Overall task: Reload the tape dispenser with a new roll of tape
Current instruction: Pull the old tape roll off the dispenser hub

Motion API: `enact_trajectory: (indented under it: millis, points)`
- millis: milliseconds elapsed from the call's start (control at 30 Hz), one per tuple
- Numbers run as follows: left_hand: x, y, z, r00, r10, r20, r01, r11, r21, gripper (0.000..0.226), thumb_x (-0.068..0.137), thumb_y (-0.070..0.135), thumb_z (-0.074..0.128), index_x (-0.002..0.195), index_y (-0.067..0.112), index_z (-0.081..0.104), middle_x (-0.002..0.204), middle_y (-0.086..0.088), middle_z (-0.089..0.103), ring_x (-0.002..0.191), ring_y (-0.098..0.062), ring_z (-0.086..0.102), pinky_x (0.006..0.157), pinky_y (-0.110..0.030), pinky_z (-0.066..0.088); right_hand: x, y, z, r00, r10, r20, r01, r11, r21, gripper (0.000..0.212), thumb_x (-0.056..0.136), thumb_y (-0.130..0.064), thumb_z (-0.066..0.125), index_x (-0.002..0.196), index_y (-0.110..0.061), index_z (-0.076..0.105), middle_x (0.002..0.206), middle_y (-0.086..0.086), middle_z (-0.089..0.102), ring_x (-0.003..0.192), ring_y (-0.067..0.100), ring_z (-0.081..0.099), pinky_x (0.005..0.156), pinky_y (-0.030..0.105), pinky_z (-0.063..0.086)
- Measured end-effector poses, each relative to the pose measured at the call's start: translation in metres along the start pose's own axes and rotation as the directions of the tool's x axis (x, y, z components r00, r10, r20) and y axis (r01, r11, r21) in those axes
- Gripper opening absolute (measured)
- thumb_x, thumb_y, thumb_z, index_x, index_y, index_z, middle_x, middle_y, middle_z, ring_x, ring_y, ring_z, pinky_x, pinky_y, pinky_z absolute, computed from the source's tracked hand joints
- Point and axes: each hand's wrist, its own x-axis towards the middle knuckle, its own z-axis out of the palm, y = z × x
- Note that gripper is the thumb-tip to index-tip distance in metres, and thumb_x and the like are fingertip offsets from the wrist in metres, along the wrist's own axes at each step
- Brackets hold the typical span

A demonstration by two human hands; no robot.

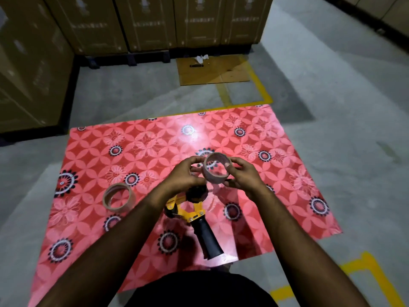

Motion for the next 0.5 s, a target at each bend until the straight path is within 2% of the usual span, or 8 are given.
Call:
enact_trajectory:
  millis: [67,167,267,367,433,500]
  points:
    - [0.016,0.006,0.022,0.999,0.046,0.007,-0.046,0.990,0.130,0.082,0.057,0.023,0.074,0.137,0.027,0.055,0.132,-0.001,0.055,0.113,-0.015,0.060,0.084,-0.035,0.056,0.000,0.007,-0.020,0.999,-0.029,-0.038,0.028,0.999,-0.031,0.044,0.082,-0.018,0.081,0.124,-0.017,0.065,0.104,0.009,0.065,0.083,0.024,0.068,0.079,0.043,0.061]
    - [0.041,0.014,0.054,0.996,0.070,0.059,-0.077,0.989,0.128,0.078,0.058,0.012,0.074,0.132,0.029,0.058,0.123,-0.004,0.064,0.095,-0.017,0.064,0.075,-0.033,0.056,0.007,0.017,-0.050,0.987,-0.140,-0.077,0.104,0.927,-0.360,0.077,0.054,-0.025,0.093,0.125,-0.021,0.063,0.116,-0.002,0.069,0.102,0.014,0.065,0.085,0.035,0.055]
    - [0.057,0.019,0.076,0.994,0.038,0.103,-0.045,0.997,0.069,0.082,0.064,-0.002,0.076,0.138,0.021,0.049,0.121,0.000,0.062,0.096,-0.016,0.062,0.071,-0.031,0.054,0.016,0.023,-0.066,0.960,-0.239,-0.146,0.112,0.805,-0.582,0.076,0.054,-0.027,0.095,0.122,-0.015,0.065,0.112,0.003,0.072,0.100,0.020,0.066,0.082,0.034,0.053]
    - [0.080,0.012,0.099,0.990,-0.052,0.131,0.047,0.998,0.039,0.095,0.066,-0.001,0.076,0.150,0.011,0.036,0.135,-0.004,0.057,0.110,-0.021,0.062,0.071,-0.030,0.054,0.024,0.025,-0.085,0.946,-0.272,-0.177,0.099,0.761,-0.641,0.074,0.055,-0.026,0.094,0.123,-0.016,0.065,0.111,0.005,0.074,0.099,0.023,0.069,0.079,0.033,0.053]
    - [0.090,0.007,0.110,0.981,-0.120,0.153,0.118,0.993,0.023,0.101,0.066,0.000,0.070,0.156,0.015,0.025,0.137,-0.002,0.056,0.103,-0.014,0.064,0.070,-0.029,0.055,0.027,0.029,-0.096,0.954,-0.238,-0.181,0.060,0.745,-0.664,0.073,0.061,-0.024,0.091,0.128,-0.017,0.062,0.114,0.006,0.074,0.102,0.025,0.069,0.081,0.033,0.053]
    - [0.095,0.006,0.120,0.972,-0.162,0.170,0.169,0.985,-0.024,0.096,0.075,-0.009,0.062,0.157,0.018,0.020,0.133,0.002,0.055,0.091,-0.008,0.064,0.060,-0.030,0.052,0.032,0.035,-0.106,0.970,-0.203,-0.133,0.059,0.730,-0.681,0.071,0.065,-0.023,0.089,0.130,-0.015,0.061,0.117,0.008,0.073,0.106,0.027,0.069,0.087,0.034,0.054]
